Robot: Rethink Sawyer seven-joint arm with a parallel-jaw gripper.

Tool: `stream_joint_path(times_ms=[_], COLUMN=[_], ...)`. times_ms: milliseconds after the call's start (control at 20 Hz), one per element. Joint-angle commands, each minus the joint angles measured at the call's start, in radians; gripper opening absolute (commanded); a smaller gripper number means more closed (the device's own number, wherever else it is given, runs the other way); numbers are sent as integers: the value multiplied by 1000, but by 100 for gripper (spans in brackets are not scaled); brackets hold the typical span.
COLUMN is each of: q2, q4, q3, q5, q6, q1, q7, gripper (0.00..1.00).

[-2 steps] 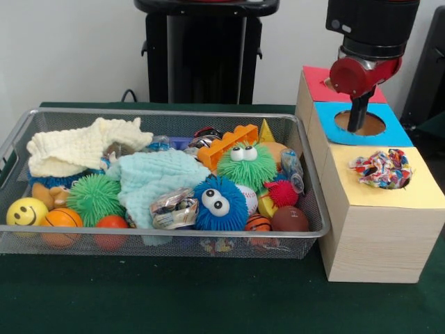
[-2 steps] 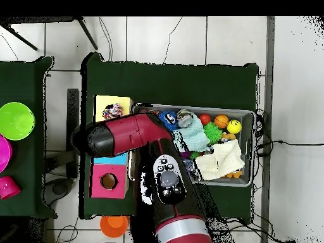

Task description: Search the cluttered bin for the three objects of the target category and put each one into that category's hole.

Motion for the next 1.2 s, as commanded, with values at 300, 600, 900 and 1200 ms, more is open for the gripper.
stream_joint_path(times_ms=[300,600,900,1200], q2=[38,67,82,73], q4=[-67,-214,-291,-278], q3=[43,-7,-50,-86], q5=[56,64,75,62], q6=[78,150,149,120], q1=[16,65,96,110], q7=[128,189,236,227], gripper=[0,0,0,0])
